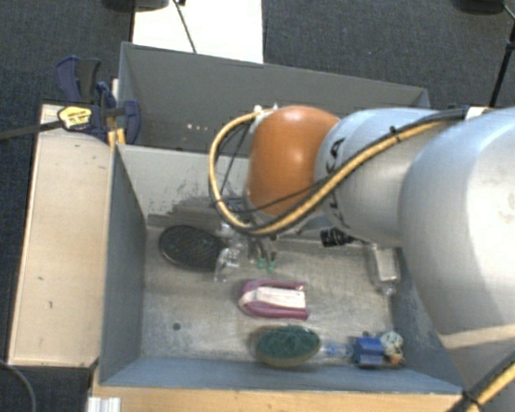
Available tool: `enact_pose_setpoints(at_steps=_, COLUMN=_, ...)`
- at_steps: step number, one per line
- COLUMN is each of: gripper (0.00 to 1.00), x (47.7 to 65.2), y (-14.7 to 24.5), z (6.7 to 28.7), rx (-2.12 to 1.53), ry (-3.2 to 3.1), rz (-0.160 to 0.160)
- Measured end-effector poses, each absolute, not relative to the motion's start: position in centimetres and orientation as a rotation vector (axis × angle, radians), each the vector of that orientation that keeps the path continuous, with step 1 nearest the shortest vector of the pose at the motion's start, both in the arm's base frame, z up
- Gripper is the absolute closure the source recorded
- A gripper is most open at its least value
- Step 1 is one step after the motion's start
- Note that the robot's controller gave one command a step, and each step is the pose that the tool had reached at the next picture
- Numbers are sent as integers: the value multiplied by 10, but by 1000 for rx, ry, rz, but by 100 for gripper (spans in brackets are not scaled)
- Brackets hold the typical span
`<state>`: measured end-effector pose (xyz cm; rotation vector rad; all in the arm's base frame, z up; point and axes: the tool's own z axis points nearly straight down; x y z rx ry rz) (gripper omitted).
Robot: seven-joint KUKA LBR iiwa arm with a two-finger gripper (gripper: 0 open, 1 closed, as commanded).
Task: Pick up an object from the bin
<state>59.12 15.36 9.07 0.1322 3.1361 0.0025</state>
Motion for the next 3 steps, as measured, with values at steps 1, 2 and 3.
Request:
enact_pose_setpoints(at_steps=1, gripper=100, x=579, y=114, z=224, rx=-244, ry=3122, rz=1)
enact_pose_setpoints(at_steps=2, gripper=0, x=578, y=115, z=220, rx=-242, ry=3129, rz=2)
enact_pose_setpoints(at_steps=3, gripper=0, x=570, y=158, z=71, rx=61, ry=3133, rz=6)
